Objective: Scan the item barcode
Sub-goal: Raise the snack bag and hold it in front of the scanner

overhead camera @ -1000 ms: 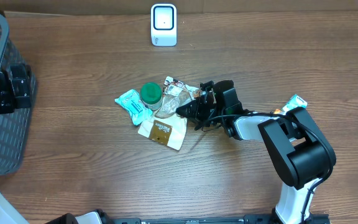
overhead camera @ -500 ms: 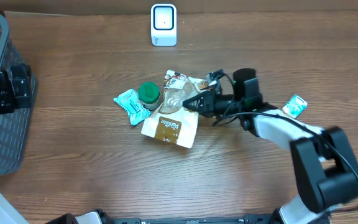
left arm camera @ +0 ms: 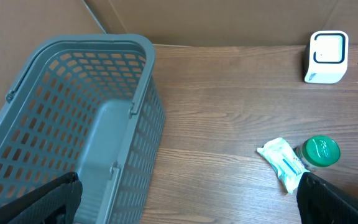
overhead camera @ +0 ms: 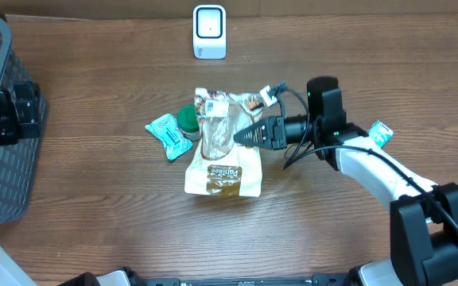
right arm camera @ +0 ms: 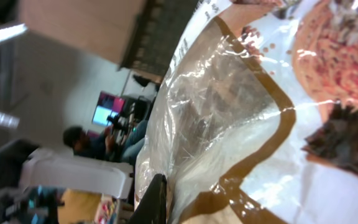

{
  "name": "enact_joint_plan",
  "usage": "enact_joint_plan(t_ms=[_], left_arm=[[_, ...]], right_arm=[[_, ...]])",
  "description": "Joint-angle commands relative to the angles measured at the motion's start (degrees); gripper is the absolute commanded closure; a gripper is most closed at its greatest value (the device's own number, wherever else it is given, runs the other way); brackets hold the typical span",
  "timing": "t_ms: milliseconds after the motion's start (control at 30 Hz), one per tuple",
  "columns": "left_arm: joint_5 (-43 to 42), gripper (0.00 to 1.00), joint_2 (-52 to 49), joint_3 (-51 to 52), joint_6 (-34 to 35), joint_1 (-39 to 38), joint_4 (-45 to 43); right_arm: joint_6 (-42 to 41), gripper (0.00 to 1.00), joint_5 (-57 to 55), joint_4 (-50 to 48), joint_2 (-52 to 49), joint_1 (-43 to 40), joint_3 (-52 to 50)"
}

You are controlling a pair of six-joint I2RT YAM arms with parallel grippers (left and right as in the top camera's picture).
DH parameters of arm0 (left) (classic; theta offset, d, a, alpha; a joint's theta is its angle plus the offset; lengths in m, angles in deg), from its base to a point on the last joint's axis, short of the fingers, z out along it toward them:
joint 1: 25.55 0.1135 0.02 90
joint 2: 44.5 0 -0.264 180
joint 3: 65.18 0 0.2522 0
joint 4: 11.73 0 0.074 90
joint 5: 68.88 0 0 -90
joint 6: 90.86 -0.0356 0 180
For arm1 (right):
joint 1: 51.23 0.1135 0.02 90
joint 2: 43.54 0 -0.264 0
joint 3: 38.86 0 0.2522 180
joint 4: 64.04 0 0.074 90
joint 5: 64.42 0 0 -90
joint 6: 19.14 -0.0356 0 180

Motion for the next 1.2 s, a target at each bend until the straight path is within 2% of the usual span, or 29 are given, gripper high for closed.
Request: enact_joint_plan(t_ms=[0,233,400,533,867,1000,1167], left_arm=[[-0.4,0.00,0.0,-0.1,-0.9,0.2,-0.2],[-0.4,0.00,0.0,-0.1,-0.9,0.2,-0.2],[-0.4,0.00,0.0,-0.1,-0.9,0.2,-0.2],[-0.4,0.00,0.0,-0.1,-0.9,0.2,-0.2],[-0.4,0.00,0.0,-0.1,-0.9,0.2,-0.2],[-0.4,0.01,0.0,-0.1,-0.9,0.2,-0.2],[-0.4,0.01,0.0,-0.1,-0.9,0.2,-0.2]], right_arm=[[3.9,0.96,7.5,-0.5,2.8,-1.9,4.0],[4.2,0.96,-1.2,1.8,2.8,-2.4,4.8],[12.8,0.96,-10.5,13.0,2.8,-0.9,4.8],[19.4,0.96,-12.7,20.8,2.8,-0.6,6.7],[37.7,0.96,-16.0,51.3,2.8,-0.5,31.4],[41.0,0.96,-16.0,55.8,2.8,-0.5,38.8],[39.1,0.96,-13.0,55.2,2.4,-0.6,39.9]])
